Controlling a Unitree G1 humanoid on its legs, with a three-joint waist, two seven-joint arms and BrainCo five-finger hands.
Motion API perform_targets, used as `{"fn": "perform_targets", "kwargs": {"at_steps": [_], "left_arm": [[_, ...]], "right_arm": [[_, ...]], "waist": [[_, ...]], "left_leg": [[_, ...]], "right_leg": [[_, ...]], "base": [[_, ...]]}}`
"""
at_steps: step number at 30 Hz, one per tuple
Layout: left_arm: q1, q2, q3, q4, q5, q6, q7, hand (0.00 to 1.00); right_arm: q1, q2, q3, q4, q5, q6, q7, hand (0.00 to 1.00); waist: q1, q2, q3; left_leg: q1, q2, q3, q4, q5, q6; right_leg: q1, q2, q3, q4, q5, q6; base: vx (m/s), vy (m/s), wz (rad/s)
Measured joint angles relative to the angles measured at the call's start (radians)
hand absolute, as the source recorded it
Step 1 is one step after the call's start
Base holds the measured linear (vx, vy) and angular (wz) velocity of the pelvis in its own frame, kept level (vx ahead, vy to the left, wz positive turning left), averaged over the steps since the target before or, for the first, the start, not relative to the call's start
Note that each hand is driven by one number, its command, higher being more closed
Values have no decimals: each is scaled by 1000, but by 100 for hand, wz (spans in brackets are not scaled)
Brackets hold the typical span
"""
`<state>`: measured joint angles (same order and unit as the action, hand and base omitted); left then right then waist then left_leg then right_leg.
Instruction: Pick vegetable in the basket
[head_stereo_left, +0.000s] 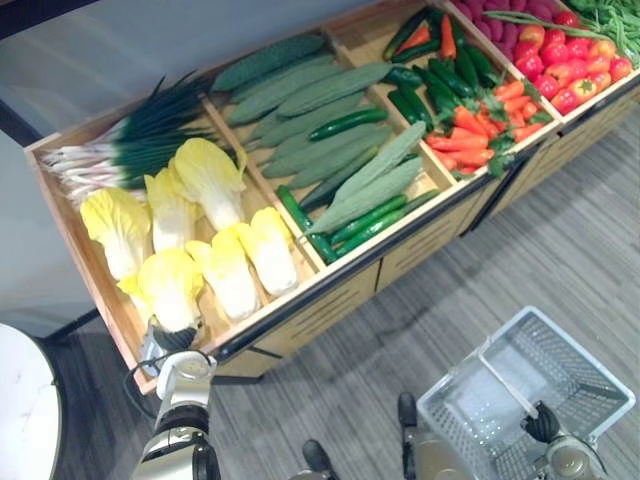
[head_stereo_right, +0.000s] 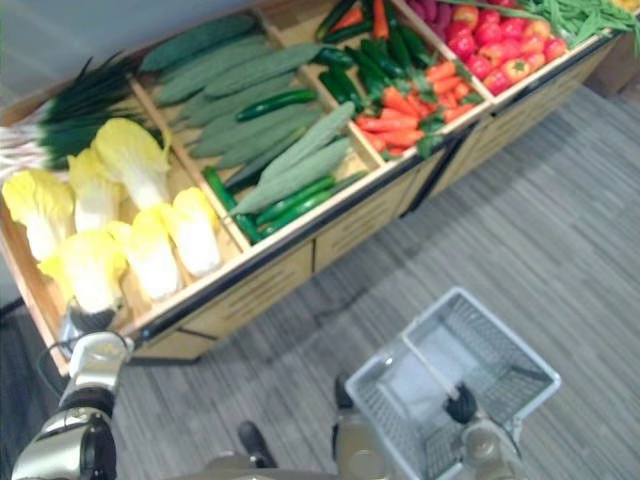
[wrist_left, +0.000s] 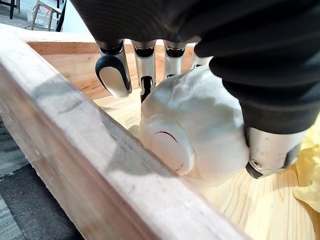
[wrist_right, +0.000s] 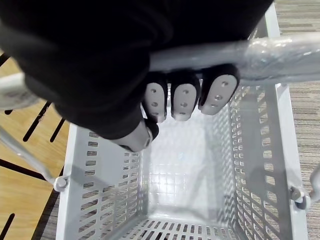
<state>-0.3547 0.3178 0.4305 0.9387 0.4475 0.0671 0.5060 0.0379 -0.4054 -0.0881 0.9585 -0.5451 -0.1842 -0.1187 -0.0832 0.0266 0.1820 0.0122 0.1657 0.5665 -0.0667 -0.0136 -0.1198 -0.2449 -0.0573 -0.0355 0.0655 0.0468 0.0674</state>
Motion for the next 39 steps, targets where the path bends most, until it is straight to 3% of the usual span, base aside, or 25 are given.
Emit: {"fn": "perform_targets", "kwargs": {"at_steps": [4, 7, 8, 11, 19, 26, 31, 36, 39], "left_arm": [[-3, -62, 28, -53, -106, -4, 36, 100], [46, -169, 29, -245, -171, -14, 89, 100], [90, -212, 25, -378, -169, -19, 121, 100], [137, -264, 25, -577, -168, -51, 175, 100], [183, -325, 0, -742, -163, -66, 223, 100], [203, -348, -7, -881, -158, -67, 234, 100], [242, -306, -131, -966, -127, -102, 180, 100], [280, -161, -333, -967, -112, -196, 26, 100], [304, -118, -429, -977, -116, -248, -59, 100]], "right_arm": [[13, 2, -6, 1, -1, 5, 0, 100], [28, 23, -34, 1, -3, 7, -1, 100], [36, 41, -53, 1, -4, 10, -1, 100], [62, 74, -86, 0, -3, 12, -3, 100], [127, 124, -100, -10, -4, 27, -2, 100], [155, 140, -100, -13, -5, 29, 0, 100], [152, 122, -103, -19, -4, 28, 12, 100], [54, 1, -101, -22, -1, 17, 46, 100], [-8, -85, -83, -53, 8, 6, 77, 100]], "waist": [[-3, 0, 0], [-8, -2, -2], [-10, -4, -3], [6, -4, -4], [30, -23, -58], [34, -37, -96], [38, -46, -114], [35, -42, -116], [31, -35, -119]], "left_leg": [[10, -3, -20, -1, 0, 0], [10, -7, -55, -1, 2, 2], [13, -7, -64, -1, 2, 3], [15, -7, -75, 0, 3, 4], [29, -3, -89, -21, 8, 1], [45, -2, -106, -32, 16, 7], [46, -2, -109, -27, 16, 7], [95, -7, -24, -27, 4, 2], [128, -7, 61, -21, -20, -4]], "right_leg": [[30, -9, -23, -13, 1, 1], [48, -19, -51, -16, 1, 1], [59, -21, -63, -17, 1, 1], [69, -23, -68, -18, 1, 1], [99, -21, -91, -27, 1, 2], [126, -19, -102, -38, 1, 1], [132, -18, -102, -46, 3, 3], [128, 0, -7, -51, 22, 6], [122, 21, 79, -65, 41, 10]], "base": [[5, -14, 17], [12, -1, 31], [13, -4, 20], [-7, -7, 13], [-25, -14, 10], [19, -18, 5], [15, -9, 1], [1, 0, -51], [-36, -1, -86]]}}
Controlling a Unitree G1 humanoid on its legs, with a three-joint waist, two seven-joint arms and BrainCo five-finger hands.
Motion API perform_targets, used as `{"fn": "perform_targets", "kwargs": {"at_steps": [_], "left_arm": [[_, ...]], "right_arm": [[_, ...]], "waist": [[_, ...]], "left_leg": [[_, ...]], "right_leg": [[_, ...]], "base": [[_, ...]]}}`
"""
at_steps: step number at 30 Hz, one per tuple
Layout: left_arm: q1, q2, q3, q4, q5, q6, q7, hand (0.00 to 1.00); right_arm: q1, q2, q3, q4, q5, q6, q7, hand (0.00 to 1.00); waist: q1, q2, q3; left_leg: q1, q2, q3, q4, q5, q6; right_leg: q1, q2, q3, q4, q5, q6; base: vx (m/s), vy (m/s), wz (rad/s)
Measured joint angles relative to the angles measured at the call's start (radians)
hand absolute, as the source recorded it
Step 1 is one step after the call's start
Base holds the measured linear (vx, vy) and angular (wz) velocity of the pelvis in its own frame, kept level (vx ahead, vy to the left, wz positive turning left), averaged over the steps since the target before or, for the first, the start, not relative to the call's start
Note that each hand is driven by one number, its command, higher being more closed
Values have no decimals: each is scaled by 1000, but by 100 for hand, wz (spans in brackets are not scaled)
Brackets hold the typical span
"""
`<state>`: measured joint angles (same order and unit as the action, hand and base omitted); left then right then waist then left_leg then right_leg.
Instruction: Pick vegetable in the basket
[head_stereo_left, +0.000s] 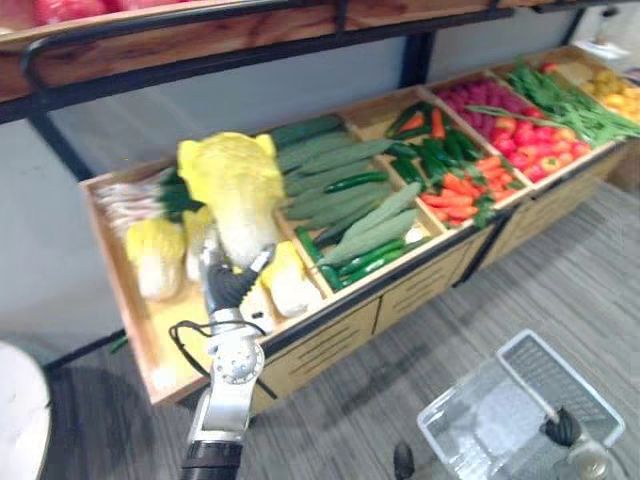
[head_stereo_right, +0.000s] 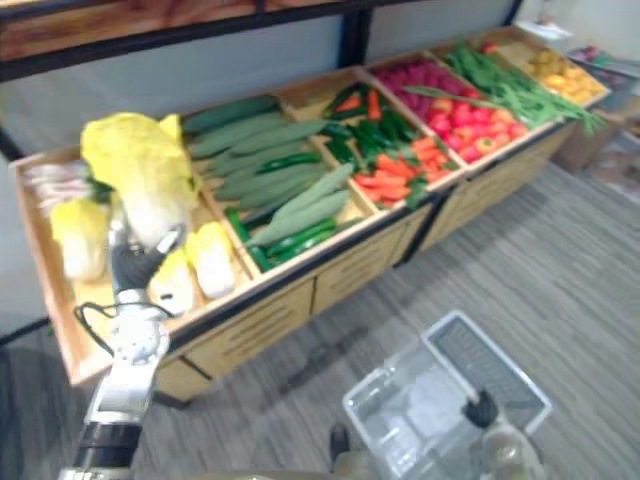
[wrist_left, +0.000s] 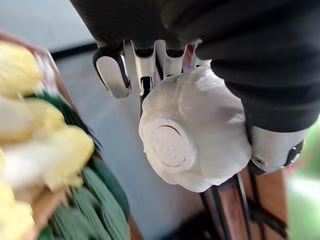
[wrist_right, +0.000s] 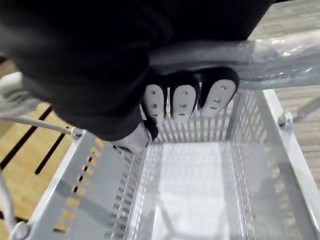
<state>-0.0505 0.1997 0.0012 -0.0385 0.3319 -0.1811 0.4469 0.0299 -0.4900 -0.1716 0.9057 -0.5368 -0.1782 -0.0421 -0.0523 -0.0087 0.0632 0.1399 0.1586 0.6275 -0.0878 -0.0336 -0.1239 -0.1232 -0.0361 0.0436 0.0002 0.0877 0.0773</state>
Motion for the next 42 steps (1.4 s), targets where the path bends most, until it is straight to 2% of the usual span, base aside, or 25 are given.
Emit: {"fn": "perform_targets", "kwargs": {"at_steps": [3, 6, 7, 8, 11, 15, 16, 19, 21, 24, 27, 31, 37, 42], "left_arm": [[22, 48, -94, -15, -20, -57, -92, 100], [19, 109, -160, -27, -58, -88, -147, 100], [7, 147, -221, -36, -95, -101, -183, 100], [5, 151, -230, -39, -96, -101, -187, 100], [-10, 192, -307, -74, -187, -117, -260, 100], [-93, 295, -446, -128, -332, -138, -354, 100], [-130, 315, -491, -145, -381, -150, -400, 100], [-204, 321, -593, -159, -468, -181, -473, 100], [-249, 335, -670, -177, -509, -183, -524, 100], [-290, 376, -753, -186, -556, -195, -577, 100], [-308, 420, -813, -184, -566, -202, -629, 100], [-347, 457, -912, -183, -566, -204, -680, 100], [-388, 486, -1015, -180, -566, -205, -734, 100], [-399, 487, -1069, -142, -543, -210, -738, 100]], "right_arm": [[-16, -109, 95, -108, 8, -11, 24, 100], [-55, -159, 177, -161, 7, -17, 45, 100], [-69, -176, 204, -211, 8, -19, 47, 100], [-70, -180, 209, -222, 9, -19, 47, 100], [-95, -213, 268, -320, 27, -25, 51, 100], [-217, -257, 409, -383, 29, -33, 75, 100], [-260, -265, 447, -389, 36, -43, 77, 100], [-326, -294, 516, -425, 46, -56, 83, 100], [-367, -332, 579, -443, 48, -76, 89, 100], [-390, -358, 622, -448, 46, -85, 100, 100], [-441, -365, 663, -425, 44, -91, 117, 100], [-444, -400, 664, -421, 45, -97, 118, 100], [-467, -448, 663, -418, 46, -91, 119, 100], [-471, -455, 660, -418, 84, -91, 126, 100]], "waist": [[-5, 20, -7], [-21, 23, -6], [-29, 24, -6], [-28, 24, -6], [-29, 26, -7], [-26, 35, -8], [-27, 42, -11], [-28, 63, -12], [-31, 77, -21], [-33, 78, -20], [-56, 81, -18], [-76, 87, -15], [-82, 114, -6], [-92, 126, -3]], "left_leg": [[25, -3, 102, 13, -21, -9], [58, -4, 175, 14, -30, -17], [76, 0, 221, 27, -44, -24], [77, 0, 231, 28, -46, -26], [94, 15, 317, 78, -86, -41], [123, 61, 440, 185, -143, -65], [129, 78, 466, 218, -162, -76], [144, 112, 517, 272, -193, -93], [145, 131, 551, 302, -204, -102], [149, 142, 585, 322, -207, -104], [162, 149, 627, 340, -207, -102], [162, 149, 630, 345, -208, -100], [158, 150, 651, 355, -209, -98], [158, 161, 650, 365, -209, -98]], "right_leg": [[-27, 23, 98, 1, 16, 7], [-31, 45, 164, -2, 28, 7], [-32, 59, 202, -2, 33, 9], [-32, 62, 211, -2, 35, 8], [-33, 82, 283, -19, 56, 9], [-32, 129, 380, -17, 72, 10], [-33, 145, 404, -14, 74, 9], [-34, 175, 439, -11, 76, 7], [-48, 192, 460, -4, 77, 6], [-58, 200, 473, 5, 77, 6], [-59, 207, 484, 15, 77, 6], [-63, 207, 485, 19, 75, 7], [-81, 204, 474, 20, 72, 12], [-81, 202, 452, 21, 73, 12]], "base": [[-18, -8, -93], [-12, -19, -84], [-24, -31, -67], [-39, -38, -86], [-43, -40, -77], [-43, -57, -81], [-31, -72, -65], [-18, -52, -49], [-10, -30, -36], [-11, -22, -20], [-33, -29, -16], [-57, -47, -2], [-46, -50, -6], [-38, -49, 3]]}}
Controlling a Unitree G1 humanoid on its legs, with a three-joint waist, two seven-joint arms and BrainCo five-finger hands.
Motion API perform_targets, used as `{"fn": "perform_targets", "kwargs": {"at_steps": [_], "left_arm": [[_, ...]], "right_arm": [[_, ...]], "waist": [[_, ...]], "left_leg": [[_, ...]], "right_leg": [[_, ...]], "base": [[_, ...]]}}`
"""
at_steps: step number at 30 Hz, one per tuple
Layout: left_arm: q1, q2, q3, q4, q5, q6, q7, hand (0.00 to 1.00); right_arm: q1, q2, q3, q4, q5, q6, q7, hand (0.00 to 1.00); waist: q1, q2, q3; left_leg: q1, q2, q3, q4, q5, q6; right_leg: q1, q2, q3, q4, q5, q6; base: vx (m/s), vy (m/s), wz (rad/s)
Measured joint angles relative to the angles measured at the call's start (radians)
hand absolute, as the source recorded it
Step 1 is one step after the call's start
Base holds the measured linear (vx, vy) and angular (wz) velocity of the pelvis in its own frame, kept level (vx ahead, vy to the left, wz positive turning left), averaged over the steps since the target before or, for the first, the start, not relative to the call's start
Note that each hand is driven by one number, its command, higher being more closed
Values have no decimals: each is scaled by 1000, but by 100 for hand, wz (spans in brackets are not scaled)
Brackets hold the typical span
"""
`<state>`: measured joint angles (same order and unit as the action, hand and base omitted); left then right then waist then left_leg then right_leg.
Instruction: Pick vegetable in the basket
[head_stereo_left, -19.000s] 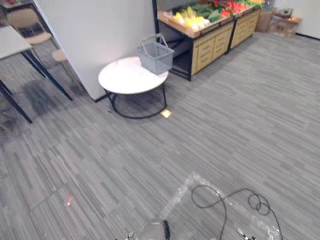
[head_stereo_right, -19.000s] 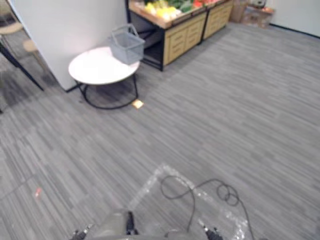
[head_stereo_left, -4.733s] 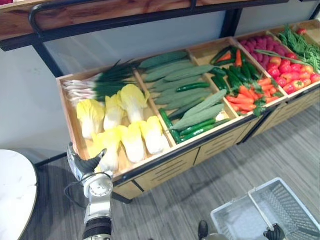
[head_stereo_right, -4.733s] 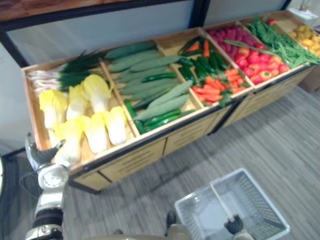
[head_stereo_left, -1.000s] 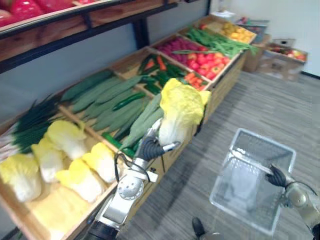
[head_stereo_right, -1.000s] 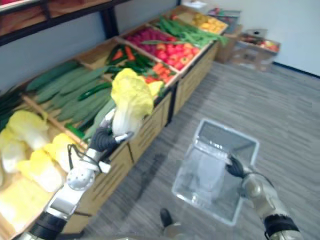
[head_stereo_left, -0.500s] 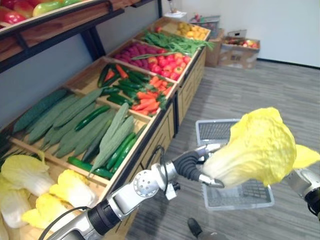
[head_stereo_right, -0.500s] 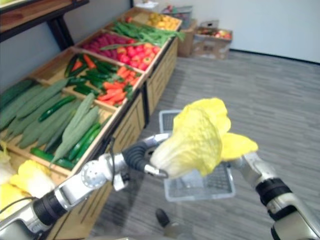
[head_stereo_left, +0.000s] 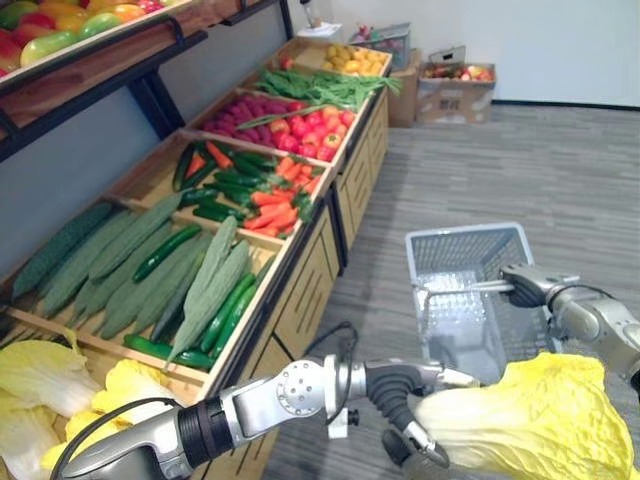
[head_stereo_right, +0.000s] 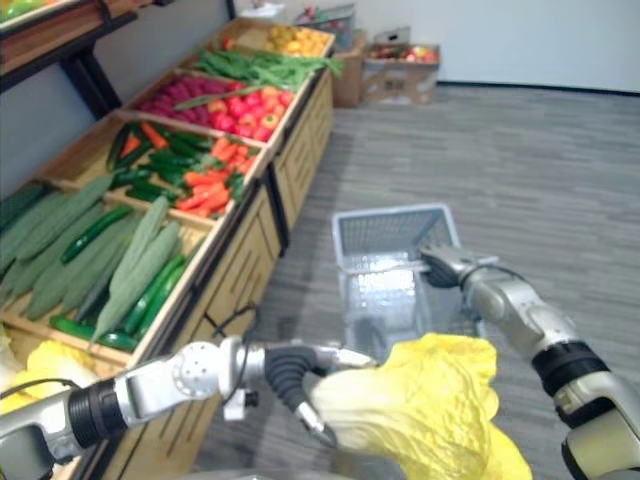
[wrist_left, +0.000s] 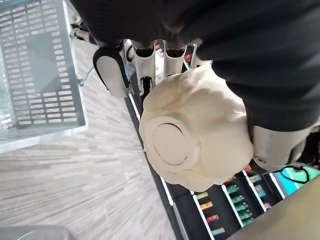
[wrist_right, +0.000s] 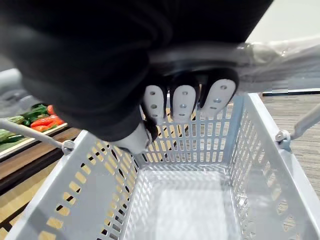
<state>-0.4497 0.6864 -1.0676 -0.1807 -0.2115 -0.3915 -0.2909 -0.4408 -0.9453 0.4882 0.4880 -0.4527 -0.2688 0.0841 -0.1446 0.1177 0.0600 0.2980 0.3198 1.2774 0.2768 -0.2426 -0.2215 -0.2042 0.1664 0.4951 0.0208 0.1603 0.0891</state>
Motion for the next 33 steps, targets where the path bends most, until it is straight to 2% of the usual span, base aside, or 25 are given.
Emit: {"fn": "perform_targets", "kwargs": {"at_steps": [5, 13, 16, 19, 23, 26, 30, 33], "left_arm": [[3, -54, -43, 128, 109, 0, 3, 100], [3, -247, -40, 322, 260, 3, 38, 100], [3, -314, -13, 397, 321, 14, 59, 100], [2, -388, 26, 459, 391, 34, 90, 100], [-1, -487, 84, 585, 475, 54, 133, 100], [-16, -519, 100, 653, 531, 77, 164, 100], [-24, -547, 181, 728, 622, 101, 213, 100], [-26, -561, 223, 761, 654, 119, 240, 100]], "right_arm": [[-1, 8, -13, -3, 41, -1, 13, 100], [-2, 63, -49, -49, 79, 10, 32, 100], [-2, 64, -49, -102, 101, 15, 36, 100], [-2, 71, -49, -144, 108, 18, 39, 100], [-2, 129, -50, -173, 110, 19, 60, 100], [-2, 155, -50, -195, 118, 19, 79, 100], [-27, 179, -48, -214, 160, 20, 117, 100], [-40, 178, -42, -247, 160, 26, 146, 100]], "waist": [[-4, 1, 1], [-17, -3, 3], [-22, -20, 14], [-34, -22, 16], [-35, -35, 22], [-32, -38, 25], [-34, -64, 37], [-37, -71, 38]], "left_leg": [[-3, 6, -3, 5, 0, 0], [-1, 7, -6, 4, 0, 0], [-4, 7, -5, 4, -12, -17], [-8, 9, 0, 5, -11, -17], [-9, 9, 0, 9, -12, -13], [-10, 9, 6, 12, -13, -8], [-2, 8, 40, 20, -17, -6], [6, 8, 60, 21, -18, -8]], "right_leg": [[0, 0, -8, 1, 0, 0], [-1, 0, -18, 14, -1, -2], [-1, -6, -25, 15, -14, -10], [-2, -19, -38, 11, -13, -8], [-2, -22, -40, 10, -11, -5], [-7, -20, -33, 9, -10, -6], [-19, -4, 0, 15, -5, -8], [-20, 4, 16, 15, -5, -8]], "base": [[-20, -20, 3], [-18, -7, 2], [-44, -16, 10], [-40, -7, 20], [-18, 1, 3], [-4, 18, -8], [11, 25, -26], [3, 11, -20]]}}
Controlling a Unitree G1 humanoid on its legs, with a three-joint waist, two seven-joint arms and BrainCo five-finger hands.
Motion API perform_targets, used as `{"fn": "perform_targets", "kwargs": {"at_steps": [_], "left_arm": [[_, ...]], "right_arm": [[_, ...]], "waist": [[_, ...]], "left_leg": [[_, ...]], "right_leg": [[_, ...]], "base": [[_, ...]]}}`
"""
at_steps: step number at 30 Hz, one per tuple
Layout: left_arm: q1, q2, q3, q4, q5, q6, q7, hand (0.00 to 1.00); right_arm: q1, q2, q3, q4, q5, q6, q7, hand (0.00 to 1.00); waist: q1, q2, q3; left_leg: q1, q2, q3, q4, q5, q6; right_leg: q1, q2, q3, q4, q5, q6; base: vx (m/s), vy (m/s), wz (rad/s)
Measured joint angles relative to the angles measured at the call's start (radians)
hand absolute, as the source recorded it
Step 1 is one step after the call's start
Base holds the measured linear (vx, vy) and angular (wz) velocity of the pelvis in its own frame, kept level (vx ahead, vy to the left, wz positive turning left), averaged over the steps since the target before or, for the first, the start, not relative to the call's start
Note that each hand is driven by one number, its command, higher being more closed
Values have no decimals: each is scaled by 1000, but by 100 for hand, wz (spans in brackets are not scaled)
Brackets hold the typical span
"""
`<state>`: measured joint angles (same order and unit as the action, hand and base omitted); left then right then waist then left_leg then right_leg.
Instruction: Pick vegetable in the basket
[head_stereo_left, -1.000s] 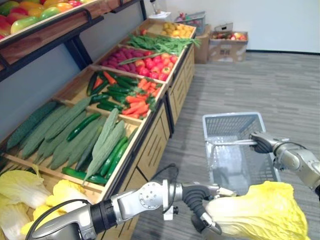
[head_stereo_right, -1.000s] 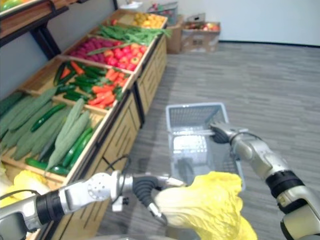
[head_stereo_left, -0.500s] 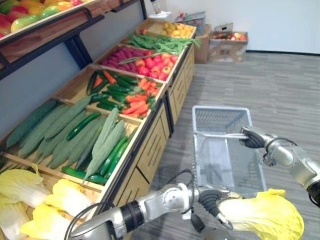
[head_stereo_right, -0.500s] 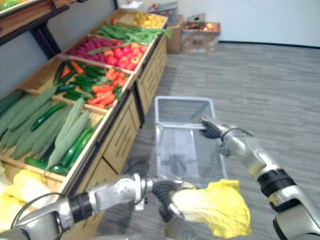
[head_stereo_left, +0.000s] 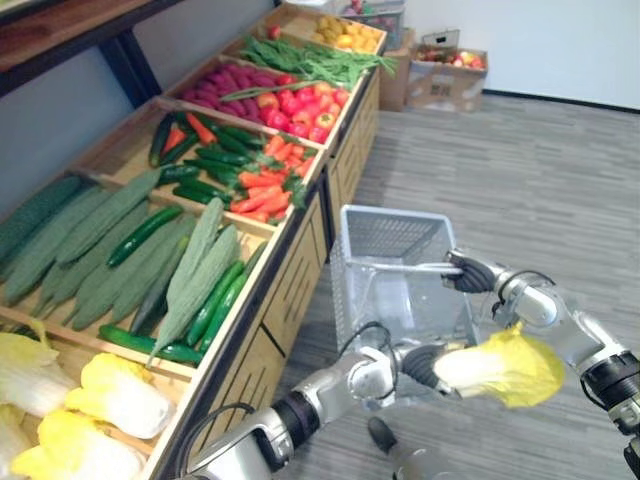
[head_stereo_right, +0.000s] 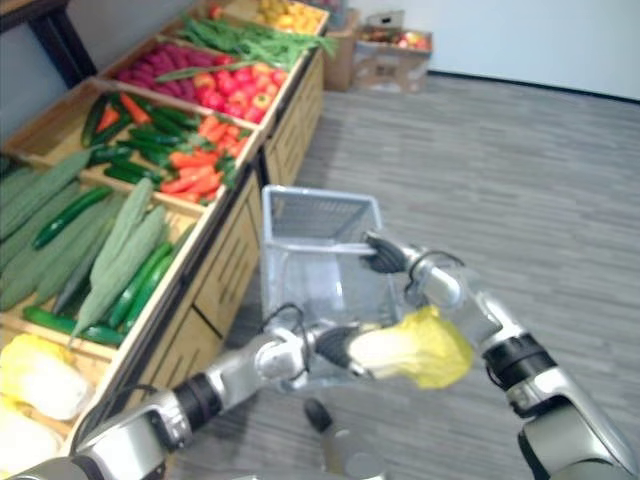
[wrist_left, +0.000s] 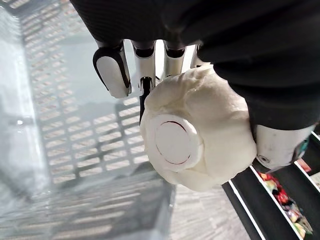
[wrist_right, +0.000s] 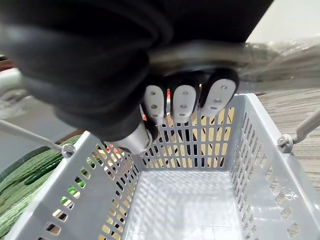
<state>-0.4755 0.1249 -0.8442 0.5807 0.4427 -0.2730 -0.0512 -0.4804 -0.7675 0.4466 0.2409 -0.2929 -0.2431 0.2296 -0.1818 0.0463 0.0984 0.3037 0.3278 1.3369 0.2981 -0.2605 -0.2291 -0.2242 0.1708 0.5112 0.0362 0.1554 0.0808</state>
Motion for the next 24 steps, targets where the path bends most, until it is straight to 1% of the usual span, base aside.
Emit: {"fn": "perform_targets", "kwargs": {"at_steps": [2, 4, 5, 6, 11, 13, 18, 20, 24], "left_arm": [[-1, -3, 36, 31, 31, 1, 10, 100], [-4, -3, 49, 50, 57, 2, 10, 100], [-9, -3, 64, 71, 93, 3, 12, 100], [-12, -3, 70, 83, 118, 9, 25, 0], [-14, -6, 119, 126, 201, 48, 61, 0], [-19, -27, 147, 152, 214, 66, 80, 0], [-31, -46, 166, 180, 240, 69, 85, 0], [-40, -53, 168, 180, 240, 69, 85, 0], [-44, -80, 181, 178, 240, 70, 86, 0]], "right_arm": [[-23, -2, 37, -19, 34, 1, 19, 100], [-25, -2, 48, -45, 47, 1, 30, 100], [-29, -8, 67, -60, 75, 0, 43, 100], [-29, -13, 80, -72, 85, 0, 50, 100], [-27, -38, 104, -83, 105, -2, 87, 100], [-16, -42, 106, -89, 108, -2, 87, 100], [34, -56, 103, -109, 119, -2, 89, 100], [71, -56, 90, -115, 124, -4, 105, 100], [140, -56, 29, -116, 144, -8, 125, 100]], "waist": [[-2, -4, 1], [-5, -4, 1], [-5, -9, 4], [-5, -13, 6], [-2, -21, 7], [-2, -25, 8], [3, -26, 8], [5, -26, 8], [19, -26, 8]], "left_leg": [[13, -1, 24, 0, -1, -2], [15, -1, 28, 0, -1, -2], [16, -1, 29, 0, -1, -2], [16, -1, 29, 0, -1, -2], [15, -3, 23, -2, -1, -2], [13, -3, 19, -2, -1, -2], [6, -7, 2, -13, 1, 0], [-4, -8, -12, -16, 3, 3], [-14, -11, -37, -18, 3, 4]], "right_leg": [[0, 11, 21, 1, 0, 0], [1, 14, 26, 1, 0, 0], [0, 15, 28, 2, 0, 0], [0, 15, 28, 3, 0, 0], [1, 11, 24, 5, 0, 0], [1, 8, 18, 5, 0, 0], [2, 1, 4, 5, 0, 0], [2, -8, -10, 4, 0, 0], [4, -22, -28, 3, -2, 3]], "base": [[-15, -10, -24], [-42, -36, -15], [-74, -68, -5], [-70, -65, 0], [-66, -59, 3], [-56, -54, 7], [-41, -39, 10], [-41, -32, 21], [-43, -21, 15]]}}
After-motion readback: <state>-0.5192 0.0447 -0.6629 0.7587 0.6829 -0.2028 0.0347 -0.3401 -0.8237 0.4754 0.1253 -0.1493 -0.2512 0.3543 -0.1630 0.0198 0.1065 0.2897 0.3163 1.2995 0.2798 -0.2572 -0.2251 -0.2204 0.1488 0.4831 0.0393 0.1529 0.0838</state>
